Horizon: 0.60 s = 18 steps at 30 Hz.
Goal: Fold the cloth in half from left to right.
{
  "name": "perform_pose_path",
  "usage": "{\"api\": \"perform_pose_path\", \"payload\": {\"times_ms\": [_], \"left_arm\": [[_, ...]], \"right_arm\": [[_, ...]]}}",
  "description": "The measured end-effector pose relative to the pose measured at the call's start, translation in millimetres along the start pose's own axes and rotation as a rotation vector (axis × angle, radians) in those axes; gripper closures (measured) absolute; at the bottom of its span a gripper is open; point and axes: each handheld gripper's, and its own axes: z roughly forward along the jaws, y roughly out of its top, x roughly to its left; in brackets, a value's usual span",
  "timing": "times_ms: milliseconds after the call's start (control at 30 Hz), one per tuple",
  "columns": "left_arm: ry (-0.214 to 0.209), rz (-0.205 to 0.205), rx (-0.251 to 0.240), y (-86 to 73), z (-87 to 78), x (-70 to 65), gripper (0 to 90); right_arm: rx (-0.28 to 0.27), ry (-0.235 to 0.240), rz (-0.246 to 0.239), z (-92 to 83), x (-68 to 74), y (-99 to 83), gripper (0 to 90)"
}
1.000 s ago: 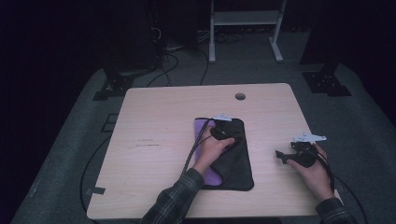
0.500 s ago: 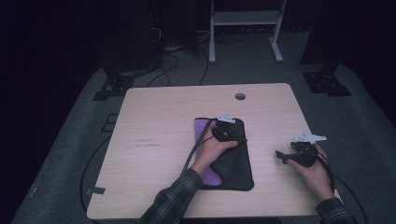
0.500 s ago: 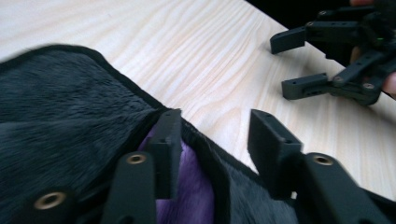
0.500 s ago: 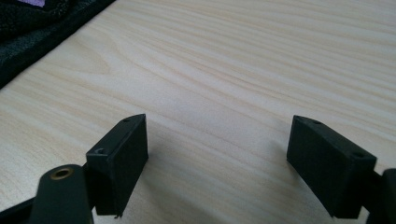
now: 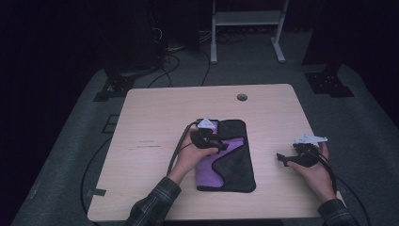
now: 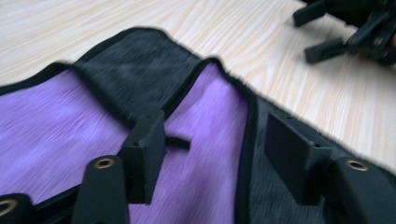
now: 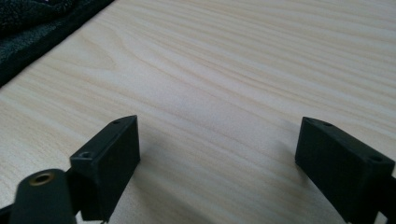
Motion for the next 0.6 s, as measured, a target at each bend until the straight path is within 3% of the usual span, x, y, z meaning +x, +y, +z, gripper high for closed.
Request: {"api": "perform_pose_path", "payload": {"times_ms": [267,433,600], "left_arm": [[0.063,0.004,0.015,-30.5,-30.2,6.9,34.0],[0.119,0.007,0.069,-61.1,-53.7,15.8,32.0],[0.136,-0.016,0.094,-82.5,-70.0,25.7,31.0]], "right_arm": [[0.003,-0.009,0.006,-0.8,0.3,-0.9,11.1],[0.003,-0.008,0.006,-1.0,0.6,-1.1,11.3],[-0.005,-0.012,0.014,-1.3,1.0,-1.0,15.7]]}}
